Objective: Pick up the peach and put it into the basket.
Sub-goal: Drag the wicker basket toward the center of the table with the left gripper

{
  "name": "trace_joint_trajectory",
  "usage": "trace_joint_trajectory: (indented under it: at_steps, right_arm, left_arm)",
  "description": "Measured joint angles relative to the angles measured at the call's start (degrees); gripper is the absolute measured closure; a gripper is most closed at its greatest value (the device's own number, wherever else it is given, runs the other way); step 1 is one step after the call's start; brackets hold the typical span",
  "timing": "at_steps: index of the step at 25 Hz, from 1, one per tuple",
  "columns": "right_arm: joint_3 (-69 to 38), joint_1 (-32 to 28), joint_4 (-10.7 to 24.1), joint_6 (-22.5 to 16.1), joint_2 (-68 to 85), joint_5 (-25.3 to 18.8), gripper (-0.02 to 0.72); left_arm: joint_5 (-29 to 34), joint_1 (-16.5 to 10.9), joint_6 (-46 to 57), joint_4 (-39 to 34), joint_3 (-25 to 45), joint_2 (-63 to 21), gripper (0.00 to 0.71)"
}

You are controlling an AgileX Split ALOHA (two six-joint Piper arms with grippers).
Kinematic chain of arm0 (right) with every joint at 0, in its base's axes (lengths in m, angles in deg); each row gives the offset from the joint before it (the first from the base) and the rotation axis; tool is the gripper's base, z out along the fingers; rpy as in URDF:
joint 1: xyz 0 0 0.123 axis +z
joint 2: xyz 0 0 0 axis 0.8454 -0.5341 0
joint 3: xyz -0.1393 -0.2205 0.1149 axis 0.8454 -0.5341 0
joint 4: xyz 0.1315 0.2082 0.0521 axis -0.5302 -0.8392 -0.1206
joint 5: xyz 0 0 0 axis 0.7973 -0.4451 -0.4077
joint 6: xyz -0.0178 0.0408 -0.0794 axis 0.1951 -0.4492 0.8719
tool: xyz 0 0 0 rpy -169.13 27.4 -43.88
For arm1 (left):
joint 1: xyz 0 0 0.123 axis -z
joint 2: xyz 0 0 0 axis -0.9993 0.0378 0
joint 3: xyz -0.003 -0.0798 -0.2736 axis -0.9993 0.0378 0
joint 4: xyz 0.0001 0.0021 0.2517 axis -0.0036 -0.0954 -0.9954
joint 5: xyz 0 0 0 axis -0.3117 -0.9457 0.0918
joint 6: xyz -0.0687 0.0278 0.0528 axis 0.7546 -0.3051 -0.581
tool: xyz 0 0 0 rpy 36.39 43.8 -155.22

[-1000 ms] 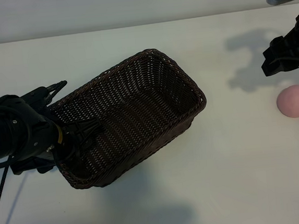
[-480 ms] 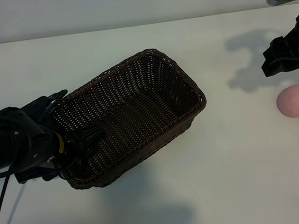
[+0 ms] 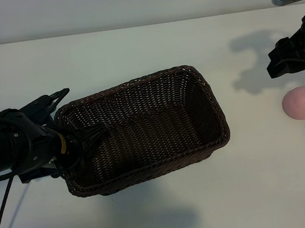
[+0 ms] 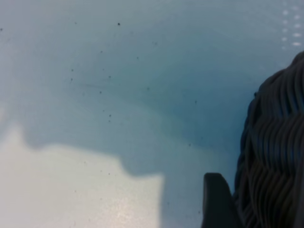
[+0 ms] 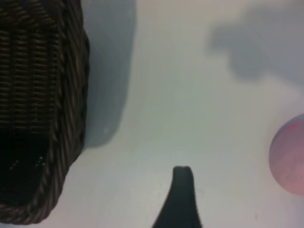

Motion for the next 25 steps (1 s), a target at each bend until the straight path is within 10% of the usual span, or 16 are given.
trace_joint_trajectory:
  at_steps: [25]
  right_arm:
    - [0.0,0.0,-0.1,0.0,0.0,0.0,0.108]
  left_arm:
    - [-5.9,-5.0,-1.5,0.1,0.2,-10.1,0.373]
